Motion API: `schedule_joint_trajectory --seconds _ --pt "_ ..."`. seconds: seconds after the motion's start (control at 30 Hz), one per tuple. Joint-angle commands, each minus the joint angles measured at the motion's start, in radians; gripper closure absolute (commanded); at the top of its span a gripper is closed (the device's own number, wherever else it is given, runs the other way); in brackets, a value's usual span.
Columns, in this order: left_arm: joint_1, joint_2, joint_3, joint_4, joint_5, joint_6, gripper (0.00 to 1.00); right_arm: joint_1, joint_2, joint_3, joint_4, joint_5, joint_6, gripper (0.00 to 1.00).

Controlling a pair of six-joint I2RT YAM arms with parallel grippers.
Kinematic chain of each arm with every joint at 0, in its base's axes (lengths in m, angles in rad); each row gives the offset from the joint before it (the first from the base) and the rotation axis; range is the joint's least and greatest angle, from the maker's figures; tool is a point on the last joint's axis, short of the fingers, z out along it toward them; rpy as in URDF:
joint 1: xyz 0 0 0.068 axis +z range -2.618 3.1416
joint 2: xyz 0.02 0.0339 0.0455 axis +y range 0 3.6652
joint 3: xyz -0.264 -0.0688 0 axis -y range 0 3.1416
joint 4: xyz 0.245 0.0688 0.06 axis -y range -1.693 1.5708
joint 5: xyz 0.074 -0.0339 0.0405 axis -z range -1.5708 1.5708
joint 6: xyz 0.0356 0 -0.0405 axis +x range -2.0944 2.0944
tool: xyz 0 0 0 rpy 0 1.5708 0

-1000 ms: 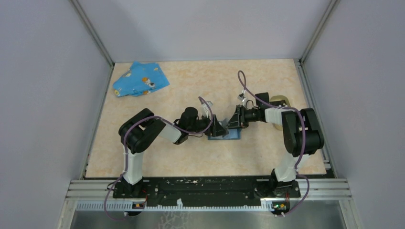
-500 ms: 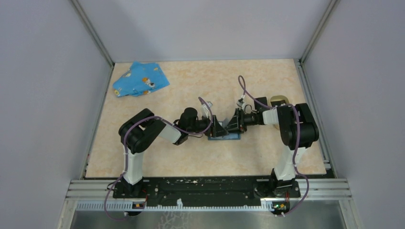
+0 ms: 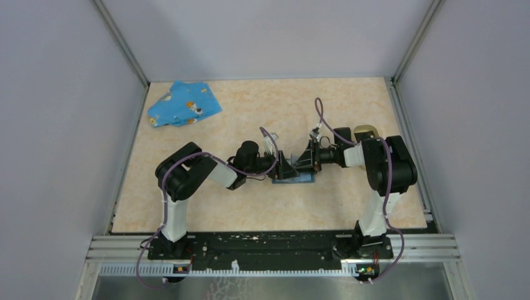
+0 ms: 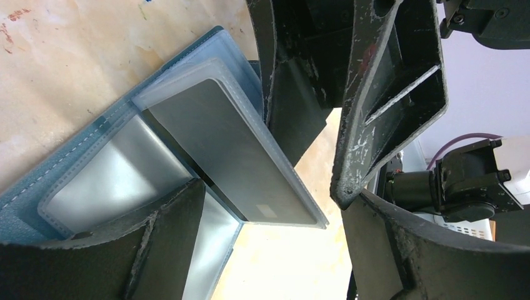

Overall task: Put the credit cards into the card holder
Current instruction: Open the card holder at the center of the board.

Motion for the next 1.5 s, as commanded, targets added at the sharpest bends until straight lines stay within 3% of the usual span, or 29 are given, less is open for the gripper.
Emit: schedule_joint_trajectory --seconds 0.0,0.1,0.2,0.33,0.5,0.77,1.1,1.23,1.47 --pt "-0.004 0.008 0.003 -0.082 -0.023 0.020 0.14 -0.006 0.009 -0.011 0.106 -0.056 0.051 0.56" --pt "-0.005 -0.002 0.005 -0.106 -0.050 0.021 0.18 -0.004 0.014 -0.013 0.110 -0.050 0.054 0.59" --pt "-0.004 -0.011 0.004 -0.135 -0.078 0.021 0.29 -0.004 0.015 -0.006 0.081 -0.042 0.028 0.61" --pt "-0.005 -0.018 0.004 -0.158 -0.090 0.024 0.37 -0.004 0.004 0.013 -0.014 0.003 -0.049 0.64" --pt "-0.004 -0.023 0.001 -0.165 -0.089 0.024 0.36 -0.005 -0.040 0.058 -0.220 0.176 -0.237 0.68" --pt "-0.004 -0.047 -0.002 -0.200 -0.124 0.027 0.35 -0.005 -0.164 0.074 -0.339 0.428 -0.383 0.74" --pt "-0.004 -0.131 0.018 -0.376 -0.229 0.067 0.36 -0.004 -0.170 0.093 -0.379 0.468 -0.436 0.75" --pt "-0.004 -0.162 0.026 -0.448 -0.281 0.096 0.46 -0.004 -0.172 0.095 -0.382 0.467 -0.442 0.74" --pt "-0.005 -0.153 0.088 -0.563 -0.325 0.151 0.53 -0.002 -0.173 0.098 -0.388 0.462 -0.452 0.74"
